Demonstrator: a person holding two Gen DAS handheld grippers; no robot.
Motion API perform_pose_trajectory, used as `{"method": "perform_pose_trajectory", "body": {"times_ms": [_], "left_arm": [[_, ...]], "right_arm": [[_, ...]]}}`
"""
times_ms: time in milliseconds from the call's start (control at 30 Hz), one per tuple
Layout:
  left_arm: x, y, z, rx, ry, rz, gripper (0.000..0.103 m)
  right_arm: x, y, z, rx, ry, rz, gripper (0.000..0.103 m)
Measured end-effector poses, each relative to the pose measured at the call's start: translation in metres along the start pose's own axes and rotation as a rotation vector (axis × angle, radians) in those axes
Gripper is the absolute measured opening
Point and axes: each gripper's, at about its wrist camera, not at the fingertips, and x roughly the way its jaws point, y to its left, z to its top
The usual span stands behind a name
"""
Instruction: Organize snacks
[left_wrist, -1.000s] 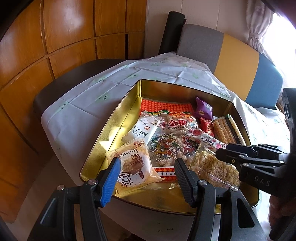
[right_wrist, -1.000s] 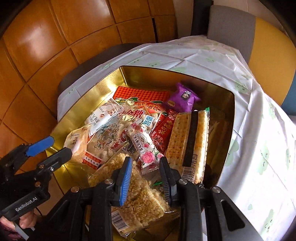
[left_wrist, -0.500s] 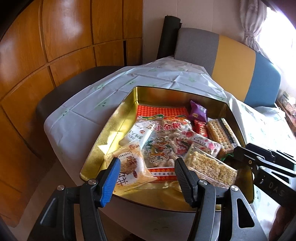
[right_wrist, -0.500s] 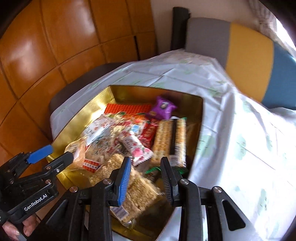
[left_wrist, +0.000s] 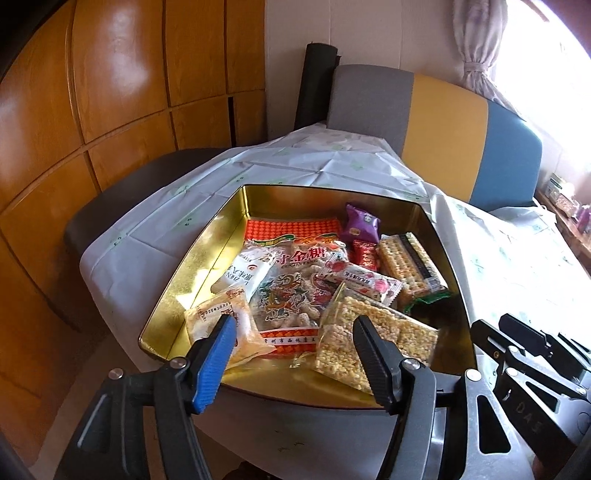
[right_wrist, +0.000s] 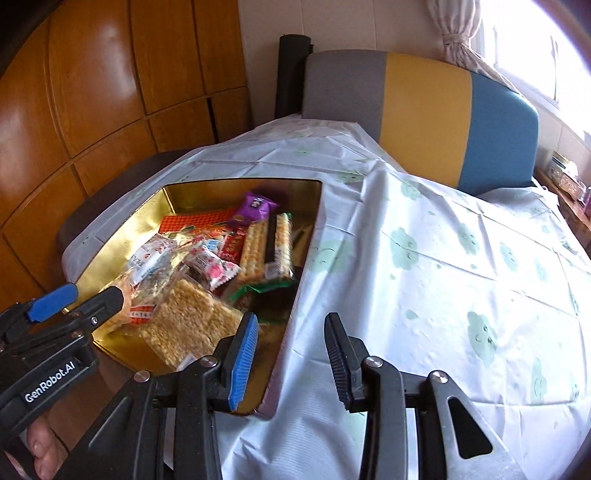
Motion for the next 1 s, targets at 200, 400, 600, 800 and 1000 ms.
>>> {"method": "perform_pose_trajectory", "body": {"times_ms": [200,400,600,800,1000], "left_arm": [[-0.002,-0.002,0.000,-0.001,-0.002,-0.004,0.071],[-0.003,0.000,0.001,-0.007,-0.006,-0.003,0.073],[-0.004,0.000,0.002,-0.009,-0.008,-0.004,0.073],[-0.005,0.001,0.002,-0.011,-0.011,-0.004,0.075],[-0.006,0.002,0.003,-0.009,-0.016,-0.002,0.075]], "right_arm": [[-0.004,-0.004,-0.004,0.013,-0.009,-0.008,0.038],[-0.008,-0.004,-0.004,0.011,-0.022,-0.007,0.038],[-0.010,-0.003,-0.005,0.007,-0.024,-0.009,0.038],[-0.012,0.000,-0.005,-0.004,-0.029,-0.007,0.038],[-0.013,0.001,-0.004,-0.010,-0.036,-0.007,0.038]]}}
